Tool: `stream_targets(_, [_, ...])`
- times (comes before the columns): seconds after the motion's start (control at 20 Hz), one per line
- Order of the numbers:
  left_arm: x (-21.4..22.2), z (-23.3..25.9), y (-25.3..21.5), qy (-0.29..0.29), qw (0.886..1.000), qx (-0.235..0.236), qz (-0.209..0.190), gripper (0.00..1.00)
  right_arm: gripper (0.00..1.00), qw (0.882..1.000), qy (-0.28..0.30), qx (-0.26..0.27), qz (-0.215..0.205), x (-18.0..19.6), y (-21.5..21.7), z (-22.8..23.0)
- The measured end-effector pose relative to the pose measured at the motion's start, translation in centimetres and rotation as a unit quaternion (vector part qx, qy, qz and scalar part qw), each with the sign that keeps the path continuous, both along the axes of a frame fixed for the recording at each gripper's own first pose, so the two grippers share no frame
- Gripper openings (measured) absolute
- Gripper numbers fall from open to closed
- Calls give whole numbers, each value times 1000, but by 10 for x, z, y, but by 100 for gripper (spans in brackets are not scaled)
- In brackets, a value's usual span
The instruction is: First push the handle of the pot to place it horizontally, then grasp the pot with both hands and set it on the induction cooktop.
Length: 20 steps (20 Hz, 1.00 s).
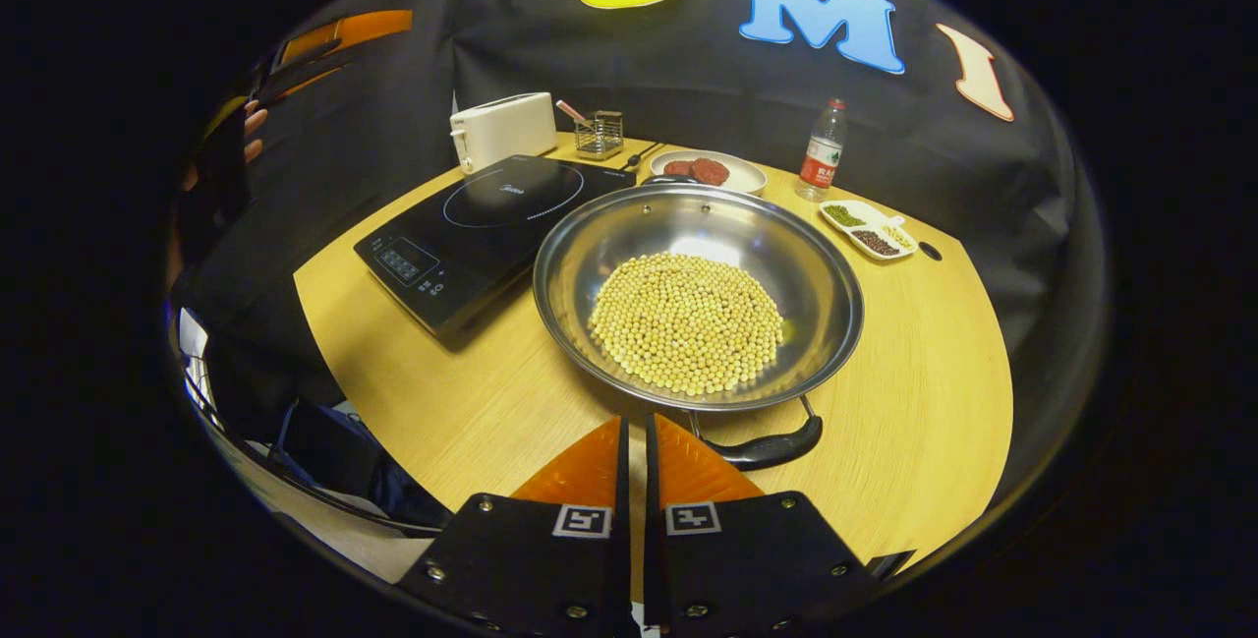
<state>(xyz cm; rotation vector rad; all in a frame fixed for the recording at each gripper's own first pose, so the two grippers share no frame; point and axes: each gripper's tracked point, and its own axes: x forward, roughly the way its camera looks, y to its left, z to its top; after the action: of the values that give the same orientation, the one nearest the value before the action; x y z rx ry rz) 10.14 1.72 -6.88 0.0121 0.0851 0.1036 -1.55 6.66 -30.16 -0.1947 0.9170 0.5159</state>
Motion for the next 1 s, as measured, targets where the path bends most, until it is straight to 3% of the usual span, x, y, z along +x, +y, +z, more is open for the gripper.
stream_targets(0.05, [3,-5,-4,4,1000,-2,1,99,6,1000,7,0,-4,2,-3,-4])
stream_targets(0.1, [4,-7,-8,8,1000,-4,2,93,6,1000,15,-3,-6,4,-7,-7])
stream_targets(0.2, [7,-9,-18,12,1000,-5,1,96,6,999,30,-8,-9,2,-13,-13])
stream_targets(0.25, [8,-10,-21,12,1000,-3,1,99,5,999,36,-7,-8,2,-14,-15])
stream_targets(0.3, [10,-9,-24,13,1000,0,1,96,1,999,39,-7,-8,4,-14,-16])
stream_targets(0.35, [10,-11,-27,15,1000,1,1,99,1,999,40,-8,-7,4,-16,-17])
stream_targets(1.0, [18,-16,-47,23,1000,5,20,93,1,998,42,-42,-28,48,-65,-21])
